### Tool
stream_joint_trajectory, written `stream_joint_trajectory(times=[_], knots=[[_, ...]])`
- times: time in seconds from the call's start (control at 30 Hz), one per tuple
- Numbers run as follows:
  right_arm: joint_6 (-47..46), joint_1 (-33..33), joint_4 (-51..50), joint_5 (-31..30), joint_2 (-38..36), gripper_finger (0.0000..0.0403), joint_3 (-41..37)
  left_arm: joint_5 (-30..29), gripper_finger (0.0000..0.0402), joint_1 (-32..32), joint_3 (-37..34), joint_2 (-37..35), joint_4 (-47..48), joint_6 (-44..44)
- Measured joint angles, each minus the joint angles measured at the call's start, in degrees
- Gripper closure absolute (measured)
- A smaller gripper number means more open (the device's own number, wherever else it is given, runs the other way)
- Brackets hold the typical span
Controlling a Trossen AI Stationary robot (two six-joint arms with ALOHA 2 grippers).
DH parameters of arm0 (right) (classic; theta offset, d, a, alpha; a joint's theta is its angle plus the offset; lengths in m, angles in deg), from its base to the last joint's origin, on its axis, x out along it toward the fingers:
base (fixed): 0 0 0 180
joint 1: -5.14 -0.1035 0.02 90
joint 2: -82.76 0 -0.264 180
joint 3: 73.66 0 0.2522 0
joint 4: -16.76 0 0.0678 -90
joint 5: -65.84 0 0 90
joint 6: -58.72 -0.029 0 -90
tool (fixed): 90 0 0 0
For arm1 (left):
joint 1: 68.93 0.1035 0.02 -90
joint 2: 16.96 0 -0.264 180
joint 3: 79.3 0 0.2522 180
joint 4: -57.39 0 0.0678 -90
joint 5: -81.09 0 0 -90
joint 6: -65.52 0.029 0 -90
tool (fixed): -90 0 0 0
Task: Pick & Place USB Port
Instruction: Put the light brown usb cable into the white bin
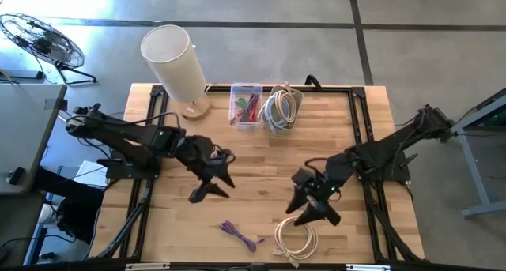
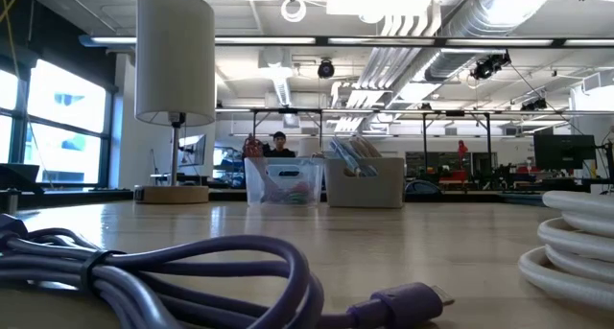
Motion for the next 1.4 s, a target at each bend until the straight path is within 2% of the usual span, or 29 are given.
stream_joint_trajectory(times=[0.13, 0.33, 0.47, 0.6, 0.83, 1.0, 1.17, 1.4], knots=[[5.9, -3.0, -15.0, -4.5, 5.5, 0.0163, 12.7, -0.3, 0.0236, -3.3, 0.0, 0.0, 0.0, -0.2], [5.2, -6.3, -42.7, -12.7, 15.0, 0.0163, 28.9, -1.8, 0.0236, -7.6, 0.0, 0.0, 0.0, -0.5], [2.8, -7.5, -52.9, -14.8, 20.7, 0.0163, 35.7, -3.7, 0.0236, -9.5, 0.0, -0.4, 0.1, -0.7], [2.1, -7.9, -56.3, -14.8, 25.2, 0.0163, 39.2, -5.5, 0.0236, -11.2, 0.1, -0.9, 0.9, -0.8], [0.9, -7.9, -63.8, -14.5, 30.0, 0.0163, 36.9, -11.2, 0.0236, -14.0, 0.1, -1.4, 4.2, -2.5], [3.3, -8.2, -63.6, -16.8, 31.2, 0.0163, 32.3, -13.3, 0.0236, -15.5, 0.1, -1.6, 5.9, -4.0], [3.3, -8.3, -61.1, -19.0, 31.2, 0.0163, 26.0, -14.6, 0.0236, -15.8, 0.1, -1.6, 6.0, -4.2], [1.9, -8.3, -49.5, -15.1, 31.2, 0.0162, 17.0, -14.6, 0.0236, -15.8, 0.1, -1.6, 6.0, -4.2]])
